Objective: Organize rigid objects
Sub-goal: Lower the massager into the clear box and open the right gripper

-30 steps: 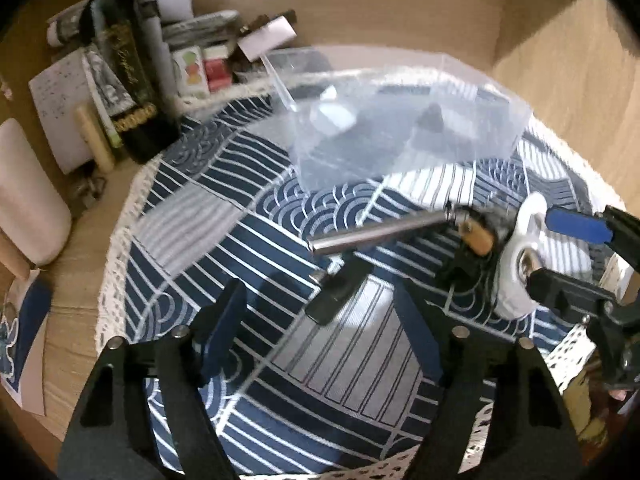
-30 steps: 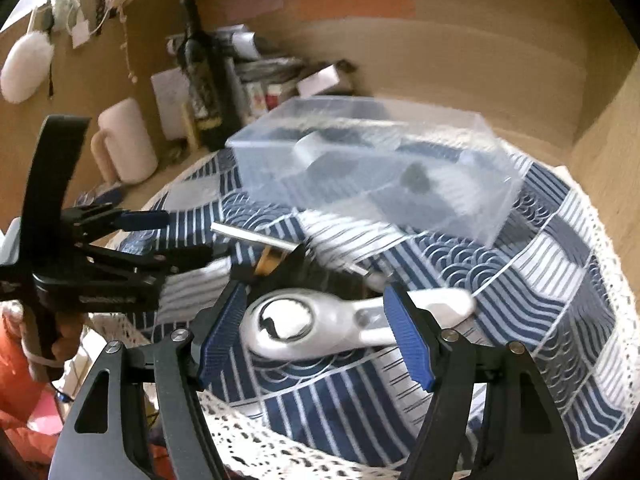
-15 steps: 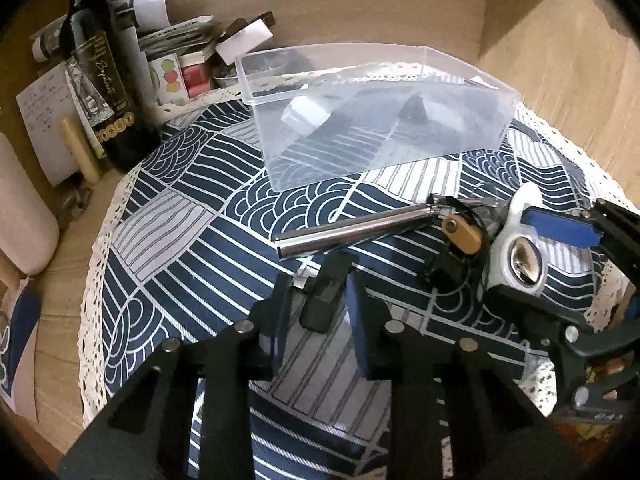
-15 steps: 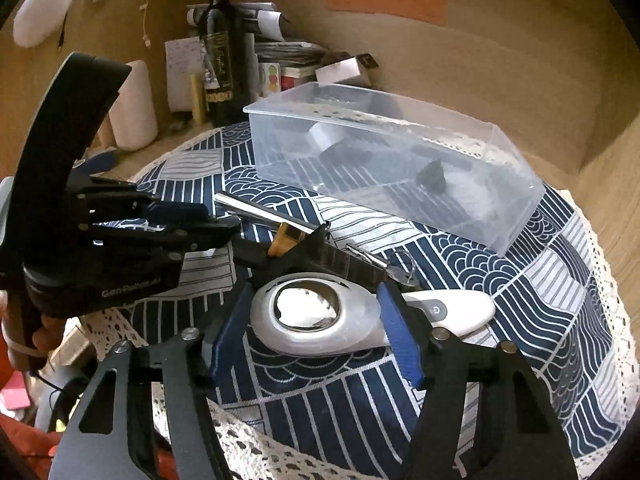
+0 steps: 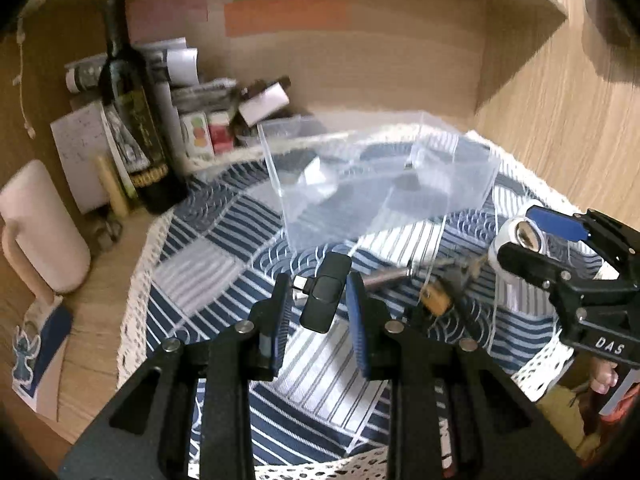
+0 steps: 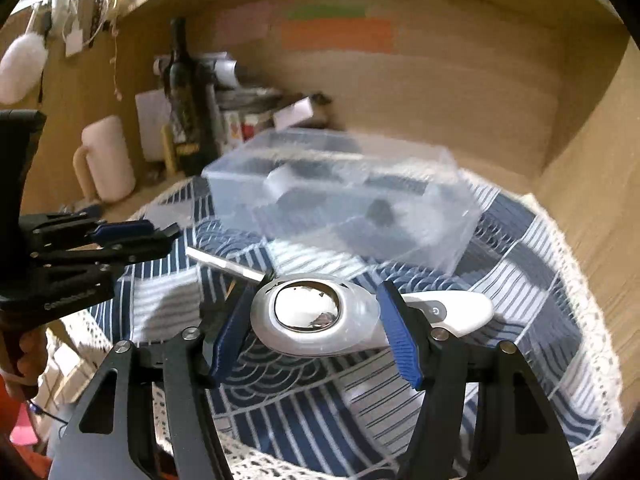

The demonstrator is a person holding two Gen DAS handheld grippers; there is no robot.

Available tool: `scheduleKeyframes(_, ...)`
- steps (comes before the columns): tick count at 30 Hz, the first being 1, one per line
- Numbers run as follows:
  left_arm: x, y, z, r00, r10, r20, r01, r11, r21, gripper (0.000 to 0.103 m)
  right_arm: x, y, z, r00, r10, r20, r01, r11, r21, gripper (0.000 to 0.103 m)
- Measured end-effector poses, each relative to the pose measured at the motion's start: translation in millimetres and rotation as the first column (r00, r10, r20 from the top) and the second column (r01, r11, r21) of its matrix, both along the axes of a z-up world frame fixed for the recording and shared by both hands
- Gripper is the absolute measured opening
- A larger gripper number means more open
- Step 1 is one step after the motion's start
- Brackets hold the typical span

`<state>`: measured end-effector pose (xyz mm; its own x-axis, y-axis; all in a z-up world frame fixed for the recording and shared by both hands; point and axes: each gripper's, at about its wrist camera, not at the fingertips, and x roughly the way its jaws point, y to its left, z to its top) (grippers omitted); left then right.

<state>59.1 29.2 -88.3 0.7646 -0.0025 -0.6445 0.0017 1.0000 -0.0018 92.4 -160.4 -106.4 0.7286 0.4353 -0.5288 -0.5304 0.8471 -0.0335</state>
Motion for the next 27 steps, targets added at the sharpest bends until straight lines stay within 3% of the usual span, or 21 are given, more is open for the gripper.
scheduleKeyframes(7,18,4,25,0.998,0.017,0.061,-0.016,1.000,-0.008,0.027,15,-6,33,0.996,-0.034,0.085,0.032,0.999,0.031,0.060)
scheduleKeyframes(14,53,9,38,0.998,0.012,0.056,-0.011,1.000,-0.018,0.027,38,2,60,0.988,-0.028,0.153,0.022,0.999,0.041,0.060)
scheduleKeyframes(19,80,8,33,1.000,-0.002,0.021,0.002,1.000,-0.017,0.027,61,20,64,0.988,-0.008,0.155,0.003,0.999,0.033,0.060)
scheduleKeyframes(27,120,5,11,0.998,-0.018,-0.059,0.018,1.000,-0.001,0.027,102,46,45,0.997,0.035,0.071,-0.033,0.999,-0.026,0.061)
